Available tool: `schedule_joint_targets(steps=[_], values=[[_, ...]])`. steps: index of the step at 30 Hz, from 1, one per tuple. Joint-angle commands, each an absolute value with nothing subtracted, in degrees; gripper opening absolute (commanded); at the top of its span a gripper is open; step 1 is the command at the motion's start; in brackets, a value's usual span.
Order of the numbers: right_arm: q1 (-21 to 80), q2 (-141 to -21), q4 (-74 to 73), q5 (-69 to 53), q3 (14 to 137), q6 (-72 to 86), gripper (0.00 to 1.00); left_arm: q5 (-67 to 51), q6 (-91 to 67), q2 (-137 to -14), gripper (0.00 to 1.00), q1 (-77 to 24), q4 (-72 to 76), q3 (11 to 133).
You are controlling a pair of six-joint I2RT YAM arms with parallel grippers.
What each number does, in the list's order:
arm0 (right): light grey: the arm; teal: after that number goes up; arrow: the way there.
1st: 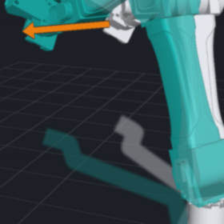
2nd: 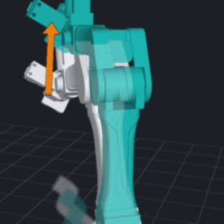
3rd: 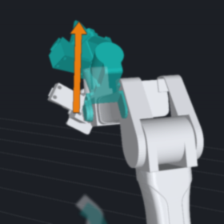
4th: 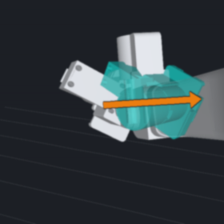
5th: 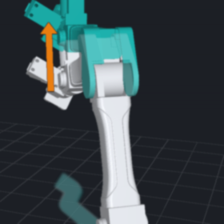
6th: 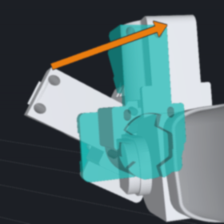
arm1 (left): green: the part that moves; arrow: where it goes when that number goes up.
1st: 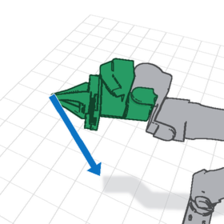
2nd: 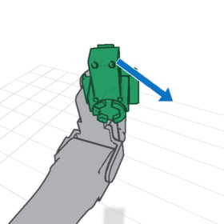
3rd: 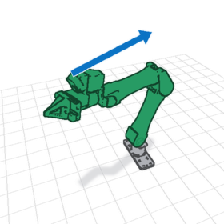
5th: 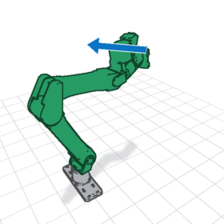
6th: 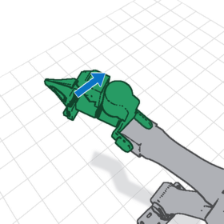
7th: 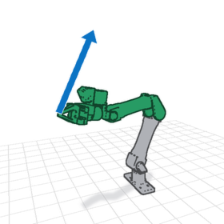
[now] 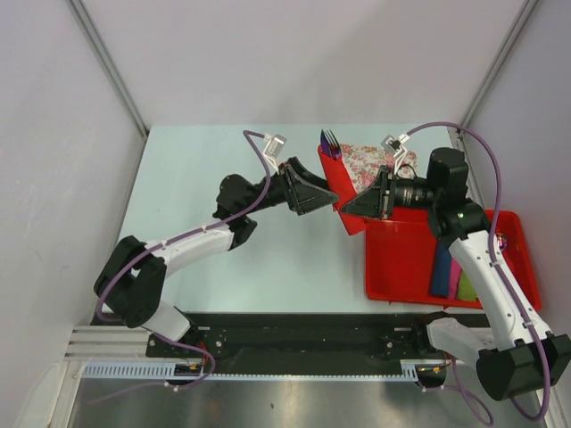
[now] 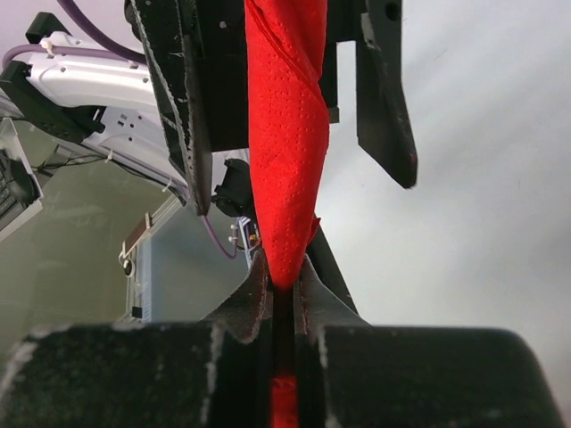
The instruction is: Place the utensils on the paper napkin and roll it up
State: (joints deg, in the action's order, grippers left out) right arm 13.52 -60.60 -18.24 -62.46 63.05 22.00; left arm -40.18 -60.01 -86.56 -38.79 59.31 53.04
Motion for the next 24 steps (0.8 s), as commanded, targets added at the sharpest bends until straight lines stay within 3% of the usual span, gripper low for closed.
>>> schedule_joint_targets(steps=[1, 4, 6, 9, 14, 18, 20, 24], values=[[14.2, -59.9, -13.9, -64.0, 65.1, 22.8, 0.0, -38.6, -60.6, -86.9, 0.84, -39.9, 59.9, 55.6], [14.2, -59.8, -14.1, -63.5, 64.9, 22.5, 0.0, -38.9, -60.9, -87.3, 0.72, -39.9, 60.5, 56.5], [14.2, -59.9, -14.3, -63.2, 64.9, 22.2, 0.0, -39.5, -61.4, -87.5, 0.54, -39.9, 61.0, 56.9], [14.2, -59.9, -14.7, -62.5, 65.0, 21.8, 0.0, -39.8, -62.0, -87.6, 0.4, -40.1, 61.7, 57.0], [14.3, -59.9, -15.5, -61.0, 65.4, 20.7, 0.0, -40.7, -62.7, -87.7, 0.43, -40.3, 62.6, 57.2], [14.5, -60.0, -14.2, -61.0, 65.6, 21.4, 0.0, -40.3, -62.9, -87.5, 0.64, -40.9, 61.9, 56.5], [14.5, -60.3, -13.7, -61.1, 65.7, 21.8, 0.0, -40.0, -63.1, -87.6, 0.7, -41.0, 61.4, 56.1], [14.7, -60.5, -13.3, -61.1, 65.9, 21.9, 0.0, -39.6, -63.5, -88.2, 0.68, -41.0, 60.5, 56.3]])
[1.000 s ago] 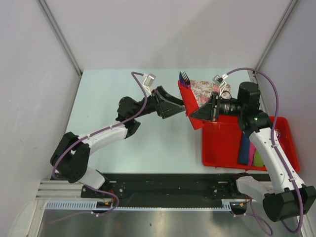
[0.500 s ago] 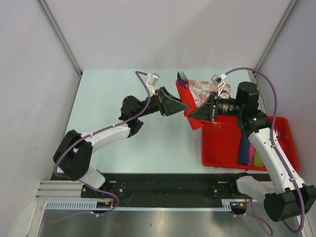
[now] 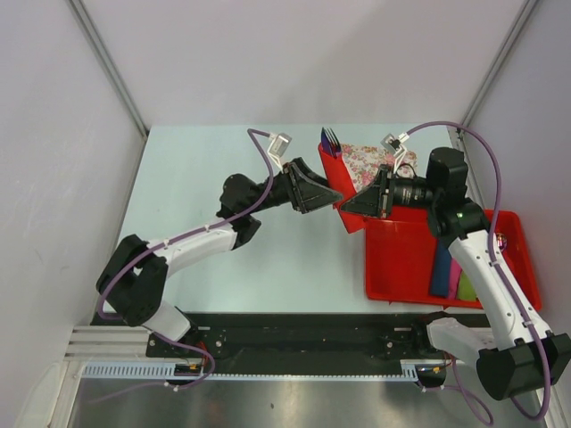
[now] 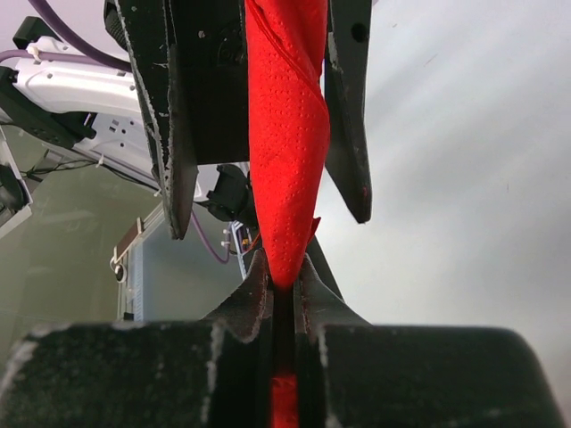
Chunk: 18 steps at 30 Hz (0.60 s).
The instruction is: Place the utensils on the paper napkin and roll it up
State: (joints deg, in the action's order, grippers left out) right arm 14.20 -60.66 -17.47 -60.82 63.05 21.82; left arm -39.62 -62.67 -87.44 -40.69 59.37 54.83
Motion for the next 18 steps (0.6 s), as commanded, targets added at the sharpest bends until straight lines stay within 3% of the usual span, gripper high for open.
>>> schedule_joint_targets(steps=[1, 5, 8, 11, 13, 14, 16, 18], values=[[14.7, -60.5, -13.3, -61.0, 65.9, 21.9, 0.0, -39.7, -63.6, -88.5, 0.67, -41.1, 60.4, 56.5], [14.7, -60.6, -13.4, -60.6, 65.7, 21.6, 0.0, -40.3, -64.4, -89.4, 0.57, -41.5, 60.9, 57.0], [14.8, -60.4, -13.1, -60.1, 65.6, 21.4, 0.0, -40.6, -65.0, -89.5, 0.4, -41.7, 62.1, 57.0], [14.9, -60.2, -13.6, -59.9, 65.4, 21.0, 0.0, -40.3, -65.2, -89.3, 0.14, -41.7, 63.0, 56.7], [14.8, -60.2, -14.1, -59.7, 65.4, 20.3, 0.0, -40.2, -65.2, -89.1, 0.06, -41.6, 63.5, 56.3], [14.8, -60.1, -14.8, -59.5, 65.6, 19.9, 0.05, -40.0, -65.2, -89.1, 0.0, -41.5, 63.6, 56.1], [14.7, -60.0, -16.1, -59.0, 65.7, 18.6, 0.14, -39.9, -65.1, -88.9, 0.0, -41.1, 63.7, 55.9], [14.6, -59.9, -18.5, -57.9, 66.4, 16.7, 0.33, -40.1, -65.0, -88.9, 0.0, -41.0, 64.0, 55.9]])
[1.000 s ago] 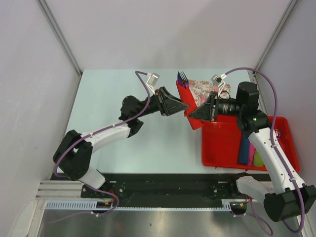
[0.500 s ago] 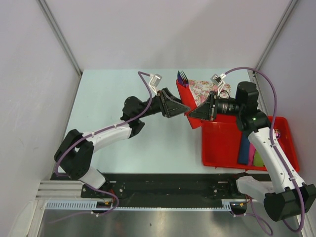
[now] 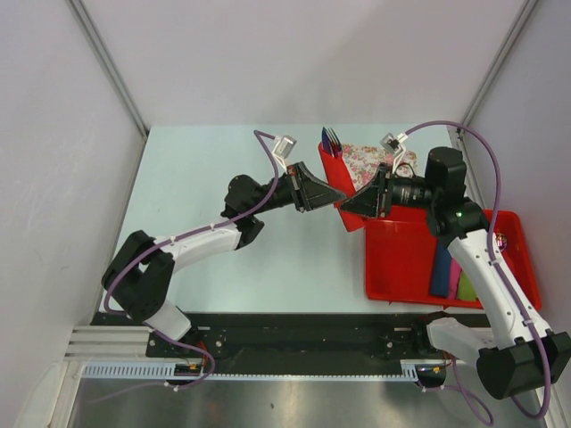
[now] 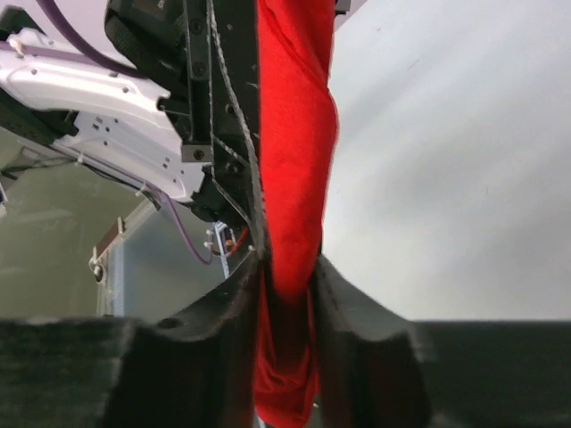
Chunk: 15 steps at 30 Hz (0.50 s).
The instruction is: Place the utensils on the paper napkin and roll it up
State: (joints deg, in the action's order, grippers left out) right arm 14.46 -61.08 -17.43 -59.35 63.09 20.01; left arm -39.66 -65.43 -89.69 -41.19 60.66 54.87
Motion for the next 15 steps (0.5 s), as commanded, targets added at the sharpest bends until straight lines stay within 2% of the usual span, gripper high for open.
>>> schedule_joint_targets(steps=[1, 4, 7, 12, 15], values=[[14.2, -59.7, -20.4, -57.5, 66.7, 16.4, 0.46, -40.2, -64.9, -88.9, 0.0, -40.8, 63.9, 55.9], [12.4, -59.2, -22.0, -56.8, 67.7, 15.9, 0.6, -40.8, -64.3, -88.9, 0.0, -40.8, 63.8, 55.8], [10.6, -59.3, -21.5, -57.2, 69.0, 16.6, 0.66, -41.0, -63.5, -88.8, 0.0, -40.8, 63.8, 55.6], [9.0, -61.1, -19.0, -58.4, 71.8, 19.2, 0.67, -43.3, -60.7, -88.8, 0.0, -41.7, 62.4, 56.4], [9.1, -62.5, -18.6, -59.0, 72.7, 19.6, 0.64, -44.6, -58.1, -88.5, 0.0, -42.4, 59.9, 57.4]])
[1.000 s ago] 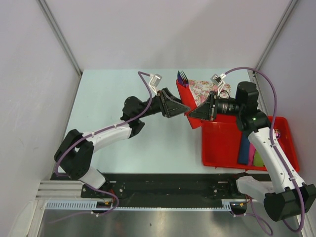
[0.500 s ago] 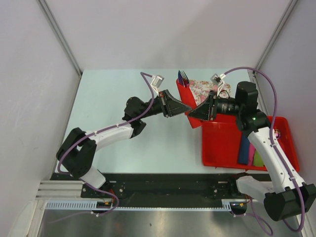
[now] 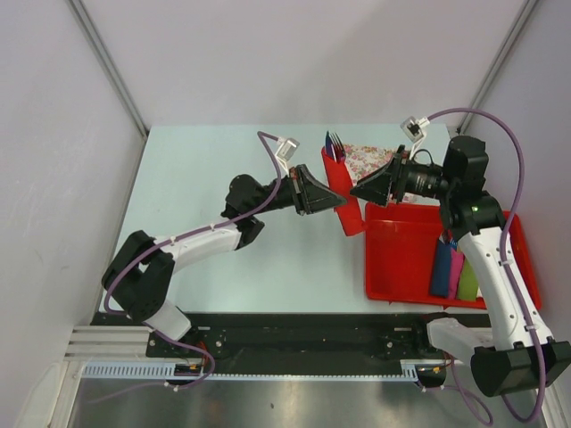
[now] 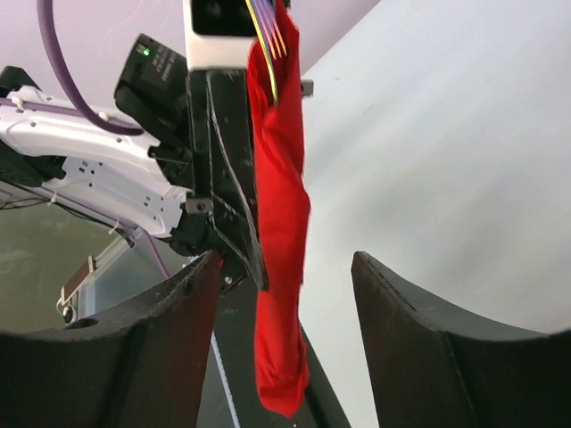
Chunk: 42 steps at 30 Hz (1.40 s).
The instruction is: Place the utensils on the paper napkin and roll it up
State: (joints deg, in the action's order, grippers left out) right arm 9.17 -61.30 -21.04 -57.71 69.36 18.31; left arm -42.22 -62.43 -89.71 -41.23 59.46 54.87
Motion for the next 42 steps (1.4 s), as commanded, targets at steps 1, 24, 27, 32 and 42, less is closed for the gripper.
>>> schedule_joint_targets(steps=[1, 24, 27, 32, 42], values=[[9.1, -63.0, -19.2, -59.3, 73.3, 19.3, 0.62, -44.7, -57.7, -88.5, 0.0, -42.6, 59.2, 57.7], [10.7, -65.7, -39.1, -61.4, 76.6, 2.7, 0.22, -47.4, -52.4, -90.0, 0.0, -44.7, 52.0, 61.9], [10.6, -65.4, -37.8, -62.1, 76.0, 4.0, 0.08, -47.5, -52.3, -90.3, 0.0, -44.9, 51.9, 62.1], [10.3, -65.6, -38.2, -61.9, 75.8, 3.8, 0.0, -47.4, -52.0, -90.4, 0.0, -45.0, 51.5, 62.2], [1.2, -68.1, -44.3, -68.9, 74.2, 0.2, 0.0, -46.1, -52.2, -89.4, 0.79, -43.7, 50.5, 60.4]])
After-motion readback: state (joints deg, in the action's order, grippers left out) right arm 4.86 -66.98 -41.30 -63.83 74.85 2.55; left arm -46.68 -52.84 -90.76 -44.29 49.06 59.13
